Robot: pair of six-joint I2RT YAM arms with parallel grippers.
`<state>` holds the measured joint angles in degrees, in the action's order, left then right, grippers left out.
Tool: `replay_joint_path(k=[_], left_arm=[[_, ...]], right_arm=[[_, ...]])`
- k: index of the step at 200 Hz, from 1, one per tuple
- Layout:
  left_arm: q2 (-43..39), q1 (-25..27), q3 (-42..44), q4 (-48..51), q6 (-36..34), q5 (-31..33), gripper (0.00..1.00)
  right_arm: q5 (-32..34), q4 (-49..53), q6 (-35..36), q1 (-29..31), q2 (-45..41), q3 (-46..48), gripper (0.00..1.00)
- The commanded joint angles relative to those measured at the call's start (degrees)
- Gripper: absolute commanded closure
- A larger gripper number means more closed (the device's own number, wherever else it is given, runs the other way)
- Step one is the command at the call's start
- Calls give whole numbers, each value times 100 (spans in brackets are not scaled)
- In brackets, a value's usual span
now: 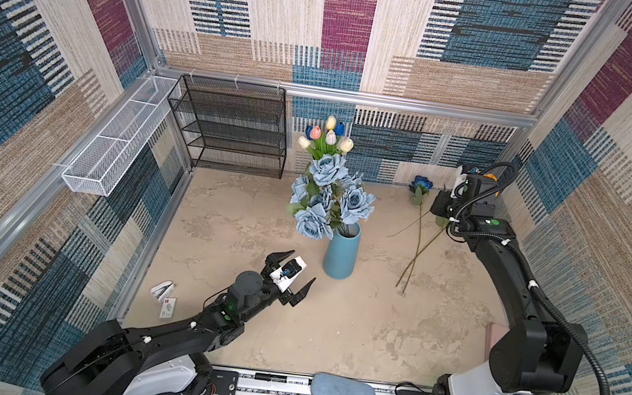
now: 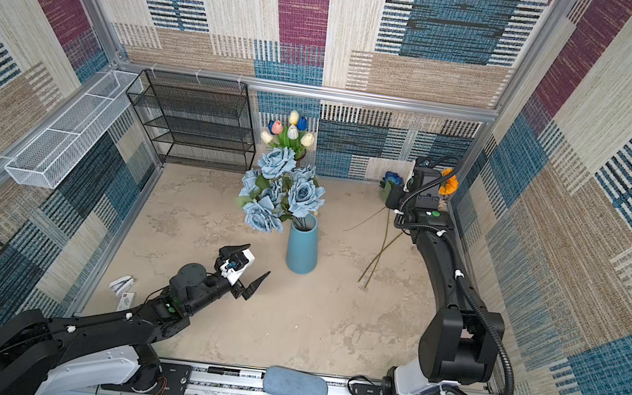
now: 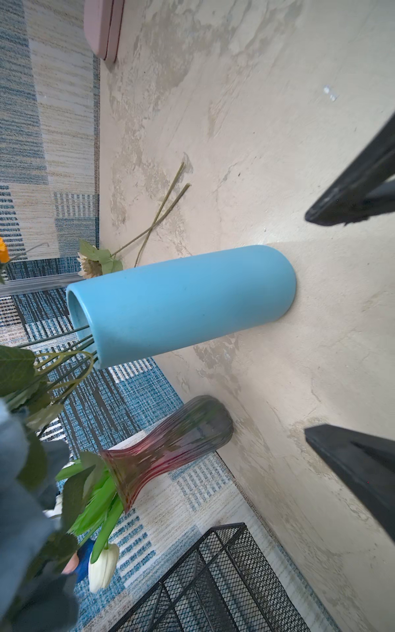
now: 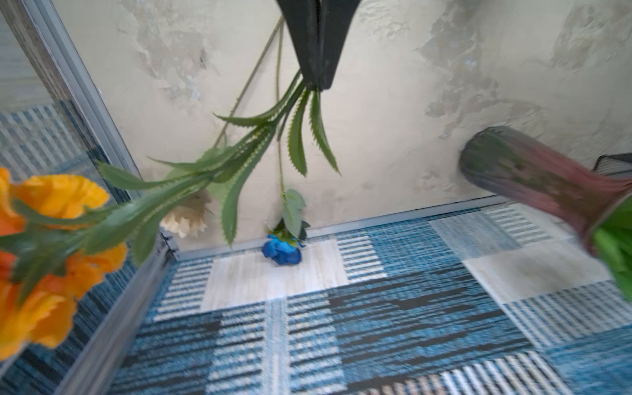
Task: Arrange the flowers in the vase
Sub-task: 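Lift the orange flower upward with the right gripper toward the blue vase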
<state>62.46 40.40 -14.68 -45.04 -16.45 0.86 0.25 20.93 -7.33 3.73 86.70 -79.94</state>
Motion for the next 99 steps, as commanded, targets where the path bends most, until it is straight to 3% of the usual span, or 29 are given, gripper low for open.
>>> replay_joint_path(k=[1,43,99], left_arm=[[-25,3,0,-67,4,19,6],[-32,3,11,-75,-25,67,7],[-32,3,27,-110,-14,81,7]], right_arm=[[-130,-860,566,387,-281,158,100],[-1110,-2298,1107,907,-1063,957,100],[-3078,-3822,1830,1130,-2089,2112,100]])
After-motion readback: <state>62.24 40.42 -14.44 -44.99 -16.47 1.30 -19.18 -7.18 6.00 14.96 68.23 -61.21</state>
